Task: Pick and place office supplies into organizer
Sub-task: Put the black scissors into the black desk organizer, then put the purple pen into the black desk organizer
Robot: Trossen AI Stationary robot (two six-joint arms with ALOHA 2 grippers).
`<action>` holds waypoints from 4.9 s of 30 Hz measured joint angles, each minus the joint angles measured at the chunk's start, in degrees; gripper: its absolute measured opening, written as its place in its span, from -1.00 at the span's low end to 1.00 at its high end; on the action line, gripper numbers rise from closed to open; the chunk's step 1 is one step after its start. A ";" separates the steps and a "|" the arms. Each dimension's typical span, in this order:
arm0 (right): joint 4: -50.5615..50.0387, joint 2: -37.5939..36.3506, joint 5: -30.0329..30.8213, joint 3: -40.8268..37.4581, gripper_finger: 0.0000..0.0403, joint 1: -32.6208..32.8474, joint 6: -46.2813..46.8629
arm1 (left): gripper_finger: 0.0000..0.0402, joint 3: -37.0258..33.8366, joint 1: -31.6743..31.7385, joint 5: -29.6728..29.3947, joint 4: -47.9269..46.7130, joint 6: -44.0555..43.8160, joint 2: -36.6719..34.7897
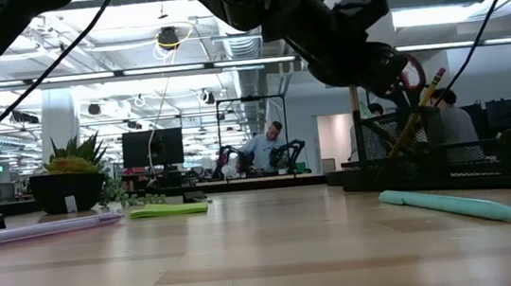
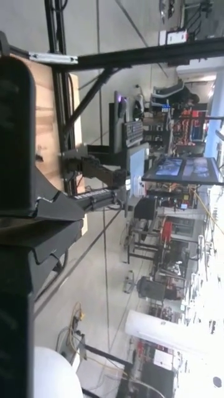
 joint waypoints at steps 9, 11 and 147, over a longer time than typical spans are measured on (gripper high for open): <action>0.11 0.62 -0.58 -0.02 -1.00 -0.11 0.73 | -0.79 1.38 -0.16 0.34 -1.84 -2.80 -0.02; 0.11 0.64 -1.07 -0.02 -1.00 -0.06 1.95 | -0.79 1.49 -0.18 0.48 -1.89 -3.38 -0.02; 0.81 0.58 -32.32 -0.07 -1.00 -29.58 -2.05 | -0.06 -48.65 -43.06 5.20 -50.79 -98.90 -37.49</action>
